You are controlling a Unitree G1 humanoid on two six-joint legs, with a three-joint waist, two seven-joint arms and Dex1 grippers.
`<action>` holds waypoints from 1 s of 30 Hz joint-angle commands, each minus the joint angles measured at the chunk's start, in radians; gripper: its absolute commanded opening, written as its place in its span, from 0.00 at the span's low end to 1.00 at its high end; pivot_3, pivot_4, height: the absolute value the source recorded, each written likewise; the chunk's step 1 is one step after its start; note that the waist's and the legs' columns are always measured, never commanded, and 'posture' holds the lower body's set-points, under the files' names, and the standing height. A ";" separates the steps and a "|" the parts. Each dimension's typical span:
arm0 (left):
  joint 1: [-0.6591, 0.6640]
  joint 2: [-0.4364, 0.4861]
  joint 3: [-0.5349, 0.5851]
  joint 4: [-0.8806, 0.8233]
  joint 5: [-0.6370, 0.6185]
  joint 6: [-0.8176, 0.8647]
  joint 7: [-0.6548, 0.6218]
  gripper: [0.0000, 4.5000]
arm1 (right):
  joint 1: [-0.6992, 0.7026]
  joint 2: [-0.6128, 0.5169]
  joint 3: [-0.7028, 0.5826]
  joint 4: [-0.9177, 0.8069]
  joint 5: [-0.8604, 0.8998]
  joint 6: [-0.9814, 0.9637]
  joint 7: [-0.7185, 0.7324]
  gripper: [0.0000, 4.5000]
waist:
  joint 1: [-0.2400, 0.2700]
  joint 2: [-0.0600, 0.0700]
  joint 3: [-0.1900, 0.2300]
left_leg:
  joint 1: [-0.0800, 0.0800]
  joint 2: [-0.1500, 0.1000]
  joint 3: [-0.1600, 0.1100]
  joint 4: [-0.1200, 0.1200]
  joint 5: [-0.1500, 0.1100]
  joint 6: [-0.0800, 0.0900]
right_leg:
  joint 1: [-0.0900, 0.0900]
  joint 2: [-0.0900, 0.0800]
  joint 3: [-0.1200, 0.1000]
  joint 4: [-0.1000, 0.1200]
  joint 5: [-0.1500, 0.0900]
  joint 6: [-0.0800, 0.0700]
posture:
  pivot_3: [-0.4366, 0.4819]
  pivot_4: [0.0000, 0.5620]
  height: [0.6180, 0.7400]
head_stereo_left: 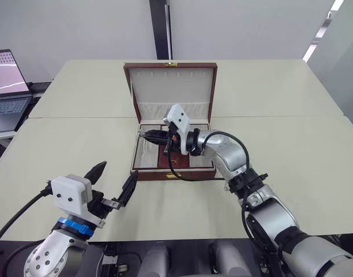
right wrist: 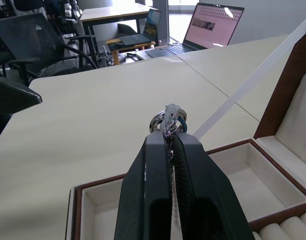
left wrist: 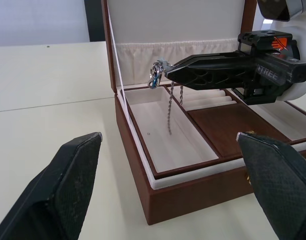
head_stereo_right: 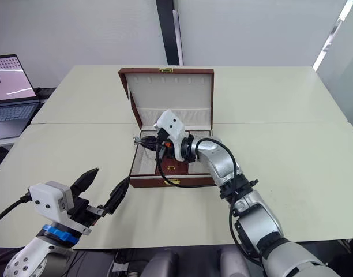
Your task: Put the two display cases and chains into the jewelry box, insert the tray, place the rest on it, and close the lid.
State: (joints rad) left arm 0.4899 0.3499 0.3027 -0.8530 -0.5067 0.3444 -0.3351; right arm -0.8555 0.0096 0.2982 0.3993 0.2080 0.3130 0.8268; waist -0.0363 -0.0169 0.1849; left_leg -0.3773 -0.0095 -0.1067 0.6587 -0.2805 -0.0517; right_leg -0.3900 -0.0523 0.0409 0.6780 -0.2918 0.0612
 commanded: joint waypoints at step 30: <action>-0.072 0.167 0.188 0.342 -0.096 -0.095 -0.284 1.00 | 0.336 -0.428 -0.255 -0.486 0.205 0.119 0.173 0.99 | 0.004 0.000 0.001 | -0.002 0.000 -0.001 0.000 0.000 0.000 | 0.000 0.000 -0.002 -0.003 0.000 -0.001 | 0.48 0.27 1.00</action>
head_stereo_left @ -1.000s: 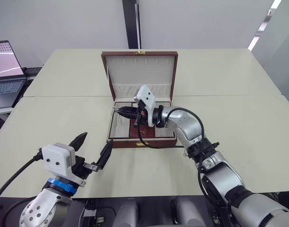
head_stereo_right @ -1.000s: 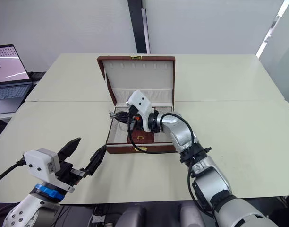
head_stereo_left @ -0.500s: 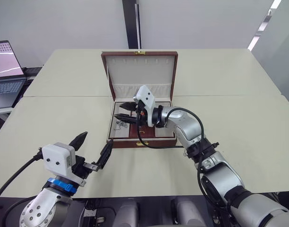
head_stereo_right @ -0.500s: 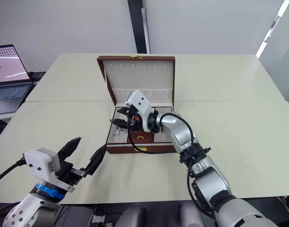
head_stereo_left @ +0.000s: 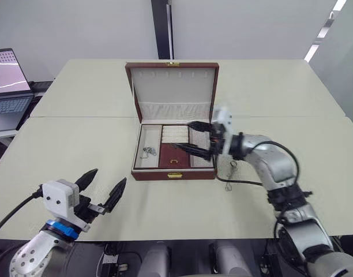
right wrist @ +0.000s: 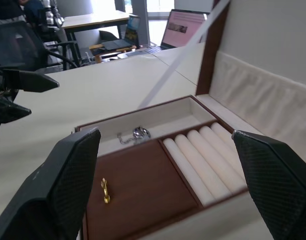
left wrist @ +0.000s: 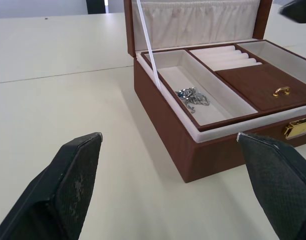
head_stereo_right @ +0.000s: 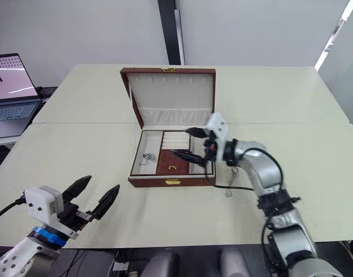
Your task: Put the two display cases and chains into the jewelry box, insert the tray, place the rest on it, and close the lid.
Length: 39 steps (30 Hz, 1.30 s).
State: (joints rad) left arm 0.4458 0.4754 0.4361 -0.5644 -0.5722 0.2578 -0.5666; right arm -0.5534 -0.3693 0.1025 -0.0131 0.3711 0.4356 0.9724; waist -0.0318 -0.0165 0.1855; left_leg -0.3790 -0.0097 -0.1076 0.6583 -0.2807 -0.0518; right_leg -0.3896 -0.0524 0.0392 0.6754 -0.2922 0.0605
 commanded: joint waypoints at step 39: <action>-0.287 0.328 0.162 0.715 0.071 -0.150 -0.361 1.00 | 0.484 -0.404 -0.422 0.147 0.005 -0.267 0.029 0.99 | 0.000 0.000 0.000 | 0.001 0.002 0.001 -0.001 0.000 0.000 | 0.001 -0.001 0.001 0.000 0.000 0.000 | 0.48 0.27 1.00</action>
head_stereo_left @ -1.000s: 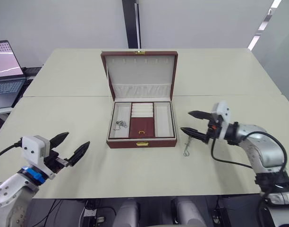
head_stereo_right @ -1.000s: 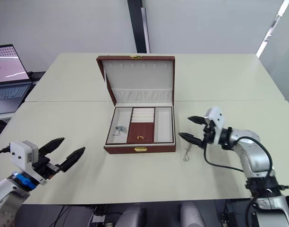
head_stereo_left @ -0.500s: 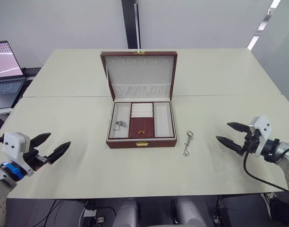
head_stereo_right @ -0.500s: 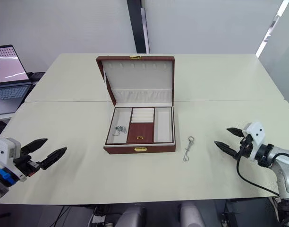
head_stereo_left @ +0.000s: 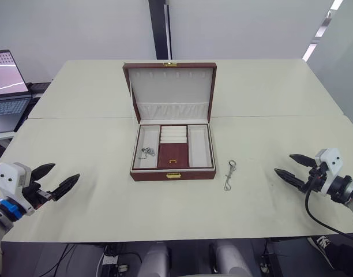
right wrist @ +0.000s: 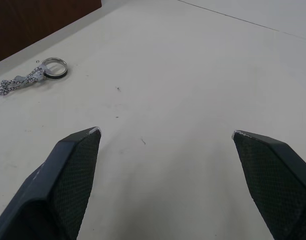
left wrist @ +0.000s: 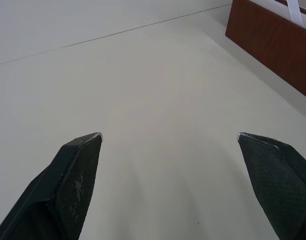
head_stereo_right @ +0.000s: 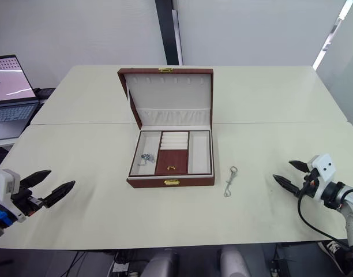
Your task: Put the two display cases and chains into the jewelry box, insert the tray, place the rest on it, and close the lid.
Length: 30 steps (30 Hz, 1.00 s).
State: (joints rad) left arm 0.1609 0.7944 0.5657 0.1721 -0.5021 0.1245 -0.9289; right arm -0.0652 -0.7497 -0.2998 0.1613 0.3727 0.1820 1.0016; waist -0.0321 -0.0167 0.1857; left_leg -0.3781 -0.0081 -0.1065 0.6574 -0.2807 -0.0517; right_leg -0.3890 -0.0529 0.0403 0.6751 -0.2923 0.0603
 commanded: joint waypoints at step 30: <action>-0.043 -0.073 -0.444 -0.562 -0.015 0.092 -0.162 1.00 | 0.182 0.260 0.293 -0.720 -0.041 0.362 -0.495 0.99 | 0.000 0.000 0.000 | 0.000 0.000 0.000 0.000 0.000 0.000 | 0.000 0.000 0.000 0.001 0.000 0.000 | 0.48 0.27 1.00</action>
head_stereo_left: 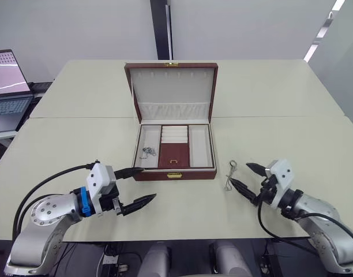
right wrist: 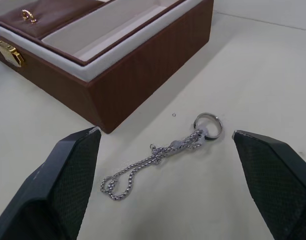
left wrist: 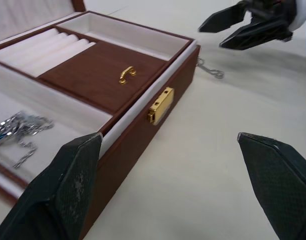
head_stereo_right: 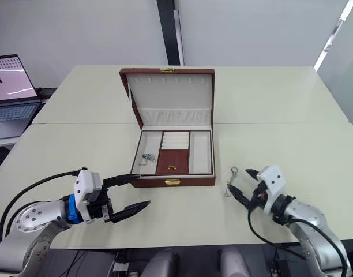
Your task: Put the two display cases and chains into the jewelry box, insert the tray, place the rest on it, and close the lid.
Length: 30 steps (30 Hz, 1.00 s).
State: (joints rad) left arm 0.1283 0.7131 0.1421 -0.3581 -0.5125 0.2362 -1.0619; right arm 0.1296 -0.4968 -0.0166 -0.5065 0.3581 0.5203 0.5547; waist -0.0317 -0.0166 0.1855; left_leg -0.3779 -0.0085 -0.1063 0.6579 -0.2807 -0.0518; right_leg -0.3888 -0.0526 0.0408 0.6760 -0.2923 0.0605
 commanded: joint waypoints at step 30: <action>-0.113 -0.001 -0.090 -0.041 -0.006 0.006 -0.037 1.00 | -0.007 0.129 0.178 0.005 -0.261 0.136 -0.288 0.99 | -0.001 -0.003 -0.003 | 0.003 0.000 0.000 0.000 0.000 0.000 | 0.002 0.003 0.000 0.001 0.000 0.000 | 0.48 0.27 1.00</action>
State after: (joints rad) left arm 0.0175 0.7124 0.0468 -0.3576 -0.5035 0.2372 -1.1054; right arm 0.1182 -0.3723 0.1748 -0.5417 0.1038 0.6337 0.2809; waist -0.0323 -0.0196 0.1829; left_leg -0.3744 -0.0085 -0.1064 0.6579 -0.2807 -0.0518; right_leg -0.3869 -0.0500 0.0409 0.6769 -0.2923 0.0605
